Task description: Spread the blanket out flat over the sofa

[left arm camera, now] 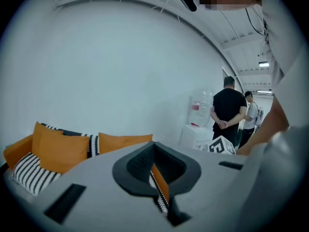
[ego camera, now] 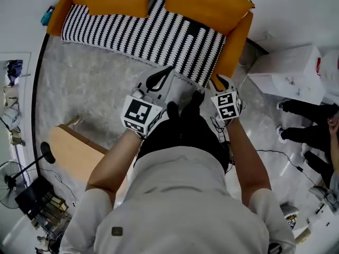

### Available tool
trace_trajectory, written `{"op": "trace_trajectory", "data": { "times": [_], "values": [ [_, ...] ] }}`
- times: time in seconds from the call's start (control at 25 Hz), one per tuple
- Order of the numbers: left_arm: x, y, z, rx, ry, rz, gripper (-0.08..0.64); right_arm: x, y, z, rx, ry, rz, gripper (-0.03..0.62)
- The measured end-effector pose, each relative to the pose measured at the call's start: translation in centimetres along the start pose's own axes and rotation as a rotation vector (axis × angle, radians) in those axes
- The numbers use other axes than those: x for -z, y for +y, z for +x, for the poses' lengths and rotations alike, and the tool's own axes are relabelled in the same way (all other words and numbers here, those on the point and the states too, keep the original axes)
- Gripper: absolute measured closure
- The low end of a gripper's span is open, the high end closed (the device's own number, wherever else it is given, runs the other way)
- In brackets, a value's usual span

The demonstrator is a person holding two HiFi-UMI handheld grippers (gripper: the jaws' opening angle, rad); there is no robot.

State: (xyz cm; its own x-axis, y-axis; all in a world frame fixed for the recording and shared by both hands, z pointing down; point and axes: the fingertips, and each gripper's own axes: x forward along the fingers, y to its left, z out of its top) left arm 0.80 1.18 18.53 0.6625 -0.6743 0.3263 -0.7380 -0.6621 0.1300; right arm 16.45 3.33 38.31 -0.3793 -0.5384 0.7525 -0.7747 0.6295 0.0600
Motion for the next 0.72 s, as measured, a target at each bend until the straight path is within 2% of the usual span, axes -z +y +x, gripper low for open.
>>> {"op": "trace_trajectory", "data": {
  "times": [0.2, 0.4, 0.72],
  "values": [
    [-5.2, -1.7, -5.3, -0.012, -0.073, 0.005, 0.554, -8.4, 0.0, -7.5, 0.004, -0.186, -0.003, 0.479],
    [-7.7, -2.2, -9.3, -0.047, -0.125, 0.021, 0.554, -14.5, 0.6, -14.0, 0.005, -0.342, -0.030, 0.523],
    [-8.9, -2.0, -14.7, -0.072, -0.155, 0.021, 0.554, -17.4, 3.9, -20.6, 0.042, -0.436, -0.102, 0.556]
  ]
}}
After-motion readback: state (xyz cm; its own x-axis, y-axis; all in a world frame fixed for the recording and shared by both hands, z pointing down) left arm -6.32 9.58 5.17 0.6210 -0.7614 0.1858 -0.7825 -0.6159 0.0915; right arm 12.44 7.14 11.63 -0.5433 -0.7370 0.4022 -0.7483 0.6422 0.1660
